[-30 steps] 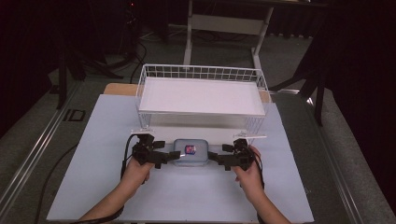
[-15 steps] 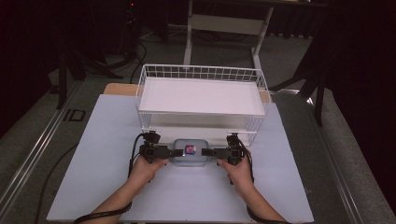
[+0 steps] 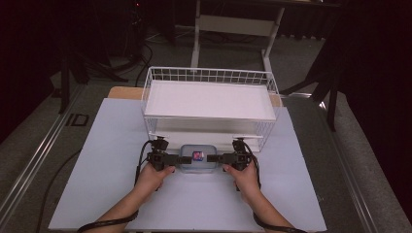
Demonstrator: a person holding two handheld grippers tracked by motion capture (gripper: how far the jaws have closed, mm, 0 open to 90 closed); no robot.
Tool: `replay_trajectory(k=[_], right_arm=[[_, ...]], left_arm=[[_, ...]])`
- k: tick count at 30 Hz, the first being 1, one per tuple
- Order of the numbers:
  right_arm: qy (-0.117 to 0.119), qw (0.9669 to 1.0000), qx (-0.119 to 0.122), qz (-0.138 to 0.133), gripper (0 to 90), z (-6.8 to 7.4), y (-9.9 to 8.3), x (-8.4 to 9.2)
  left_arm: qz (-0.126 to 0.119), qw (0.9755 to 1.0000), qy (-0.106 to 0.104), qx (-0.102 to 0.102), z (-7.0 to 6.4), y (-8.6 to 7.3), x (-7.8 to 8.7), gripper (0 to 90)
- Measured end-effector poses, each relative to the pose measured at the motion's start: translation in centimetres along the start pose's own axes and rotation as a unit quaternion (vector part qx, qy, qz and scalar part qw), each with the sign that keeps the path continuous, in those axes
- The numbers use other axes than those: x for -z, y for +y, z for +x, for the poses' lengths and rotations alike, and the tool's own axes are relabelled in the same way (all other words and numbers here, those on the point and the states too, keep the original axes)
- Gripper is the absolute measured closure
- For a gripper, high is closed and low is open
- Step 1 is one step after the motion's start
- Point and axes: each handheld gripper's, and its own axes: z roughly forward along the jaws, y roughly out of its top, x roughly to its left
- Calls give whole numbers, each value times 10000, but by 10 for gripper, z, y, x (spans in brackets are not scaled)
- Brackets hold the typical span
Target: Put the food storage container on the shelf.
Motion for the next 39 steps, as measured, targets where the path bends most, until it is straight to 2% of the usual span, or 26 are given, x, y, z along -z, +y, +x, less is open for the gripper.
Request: replay_trajectory(k=[2, 7, 10, 13, 15, 19, 21, 25, 29, 33, 36, 37, 39], right_arm=[[2, 10000, -2, -22, 412, 1, -1, 0], [-147, 9994, 290, -98, 427, 9, -7, 4], [-213, 9985, 488, -124, 432, 14, -11, 7], [-264, 9980, 560, -163, 439, 18, -15, 9], [-336, 9968, 708, -167, 439, 21, -17, 10], [-394, 9954, 855, -166, 439, 25, -20, 12], [-441, 9941, 969, -191, 436, 28, -22, 13], [-550, 9915, 1149, -258, 436, 33, -24, 16], [-639, 9878, 1352, -439, 435, 38, -22, 25], [-641, 9861, 1410, -602, 434, 39, -16, 35], [-623, 9849, 1443, -730, 434, 38, -10, 41], [-608, 9846, 1441, -782, 433, 37, -7, 43], [-584, 9838, 1458, -863, 433, 36, -2, 46]], left_arm=[[-15, 9999, 86, -101, -4, -1, 0, 351], [-170, 9993, 194, -269, -10, -8, 7, 409], [-177, 9981, 350, -482, -18, -11, 8, 420], [-127, 9966, 484, -648, -24, -13, 10, 428], [-140, 9961, 525, -691, -26, -14, 12, 439], [-175, 9939, 701, -835, -34, -18, 12, 444], [-192, 9934, 767, -829, -37, -20, 13, 443], [-274, 9935, 762, -797, -41, -22, 13, 442], [-444, 9922, 716, -917, -47, -16, 15, 444], [-556, 9905, 717, -1031, -55, -5, 15, 448], [-635, 9884, 777, -1137, -61, 4, 14, 448], [-693, 9867, 809, -1229, -63, 8, 14, 448], [-791, 9852, 820, -1280, -64, 14, 14, 448]])
